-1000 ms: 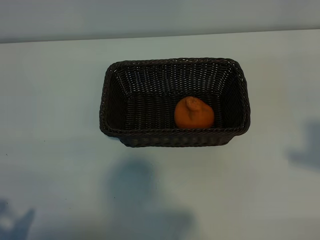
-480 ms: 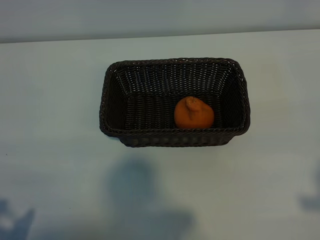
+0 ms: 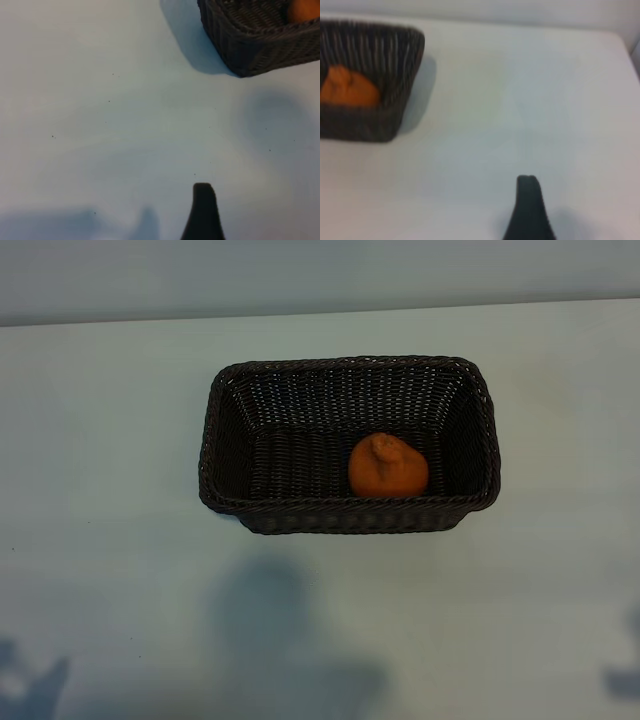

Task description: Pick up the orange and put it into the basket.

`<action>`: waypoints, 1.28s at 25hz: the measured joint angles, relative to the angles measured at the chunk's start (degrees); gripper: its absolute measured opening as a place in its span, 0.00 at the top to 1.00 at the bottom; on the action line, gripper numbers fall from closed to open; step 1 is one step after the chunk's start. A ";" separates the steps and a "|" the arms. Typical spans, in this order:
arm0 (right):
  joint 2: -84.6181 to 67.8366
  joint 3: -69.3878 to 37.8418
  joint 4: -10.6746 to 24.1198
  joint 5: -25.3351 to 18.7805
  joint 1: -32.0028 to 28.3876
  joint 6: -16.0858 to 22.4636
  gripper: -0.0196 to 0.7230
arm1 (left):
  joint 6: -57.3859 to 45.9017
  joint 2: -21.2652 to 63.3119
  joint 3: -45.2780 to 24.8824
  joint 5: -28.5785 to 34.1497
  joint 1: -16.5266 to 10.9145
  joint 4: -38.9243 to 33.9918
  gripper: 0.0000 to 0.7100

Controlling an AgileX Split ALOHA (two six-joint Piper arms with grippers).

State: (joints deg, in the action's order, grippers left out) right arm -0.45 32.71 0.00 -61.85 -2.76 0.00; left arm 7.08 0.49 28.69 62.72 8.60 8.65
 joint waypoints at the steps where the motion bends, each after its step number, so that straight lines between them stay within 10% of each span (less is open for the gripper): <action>1: 0.00 -0.73 0.31 -0.09 0.00 0.00 0.30 | 0.00 0.00 0.00 0.00 0.00 0.00 0.21; 32: 0.00 -4.78 -0.55 0.45 0.00 0.69 0.21 | 0.00 0.00 0.00 0.00 0.00 0.00 0.21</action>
State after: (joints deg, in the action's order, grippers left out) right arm -0.45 27.93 -0.55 -61.40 -2.76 0.69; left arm 7.08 0.49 28.69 62.72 8.60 8.65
